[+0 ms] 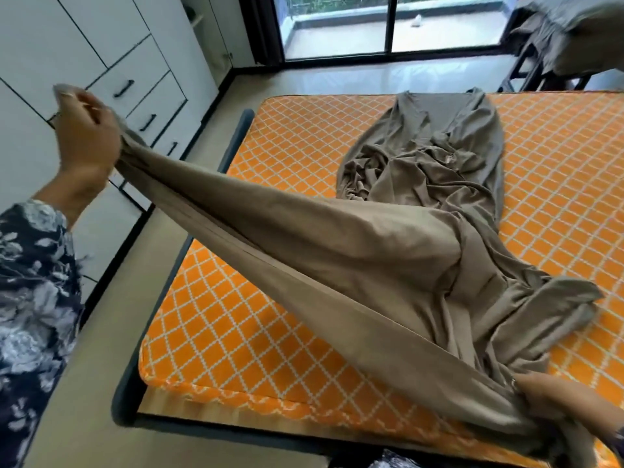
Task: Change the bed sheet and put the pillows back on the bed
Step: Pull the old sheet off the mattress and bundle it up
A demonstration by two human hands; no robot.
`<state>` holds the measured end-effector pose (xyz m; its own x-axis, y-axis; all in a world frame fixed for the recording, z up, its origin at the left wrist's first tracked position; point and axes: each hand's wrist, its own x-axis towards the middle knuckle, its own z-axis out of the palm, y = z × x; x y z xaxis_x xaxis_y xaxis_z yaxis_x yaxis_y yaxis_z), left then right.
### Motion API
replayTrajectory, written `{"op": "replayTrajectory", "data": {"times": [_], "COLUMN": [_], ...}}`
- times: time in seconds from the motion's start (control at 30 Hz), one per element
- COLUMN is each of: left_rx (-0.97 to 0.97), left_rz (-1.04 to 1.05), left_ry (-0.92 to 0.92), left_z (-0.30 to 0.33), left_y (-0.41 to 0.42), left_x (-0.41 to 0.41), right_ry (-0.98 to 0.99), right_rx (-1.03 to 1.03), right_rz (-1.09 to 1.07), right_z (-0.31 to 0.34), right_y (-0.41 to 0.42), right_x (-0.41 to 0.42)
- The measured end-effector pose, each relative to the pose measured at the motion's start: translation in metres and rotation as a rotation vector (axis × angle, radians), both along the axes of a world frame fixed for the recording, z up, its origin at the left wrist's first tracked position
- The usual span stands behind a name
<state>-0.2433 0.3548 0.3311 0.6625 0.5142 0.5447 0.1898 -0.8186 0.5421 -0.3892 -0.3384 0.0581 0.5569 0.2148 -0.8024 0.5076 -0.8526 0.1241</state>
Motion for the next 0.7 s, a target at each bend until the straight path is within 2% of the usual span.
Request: {"op": "replayTrajectory", "data": {"times": [0.03,0.07,0.13,0.27,0.33,0.47,0.6,0.7], "left_rx": [0.029,0.047,0.152,0.298,0.374,0.493,0.772,1.015], "left_rz": [-0.075,-0.135,-0.282,-0.425,-0.473,-0.567,-0.532,-0.554], "left_ry": [0.019,0.08,0.185,0.446,0.496,0.608,0.709,0.696], "left_z": [0.021,0.028,0.04,0.043,0.042,0.037,0.03,0.03], "left_y": [-0.056,-0.089,-0.115,-0.117,-0.124,-0.129,-0.129,-0.127], "left_x": [-0.021,-0.035,-0.05,-0.051,-0.055,-0.06,-0.062,-0.063], "right_ry": [-0.025,0.029,0.06,0.027,0.108,-0.003,-0.037,-0.06], "right_rx": [0.056,0.01,-0.032,-0.021,-0.043,0.08,0.099,0.06], "right_rz": [0.047,0.025,-0.026,-0.011,-0.038,-0.08,0.047,0.157], "right_z": [-0.005,-0.006,-0.016,-0.044,-0.063,-0.011,0.005,0.013], "right_y": [-0.012,-0.022,-0.021,-0.033,-0.04,0.007,0.022,0.028], "right_x": [0.003,0.006,0.01,0.017,0.024,0.024,0.024,0.027]}}
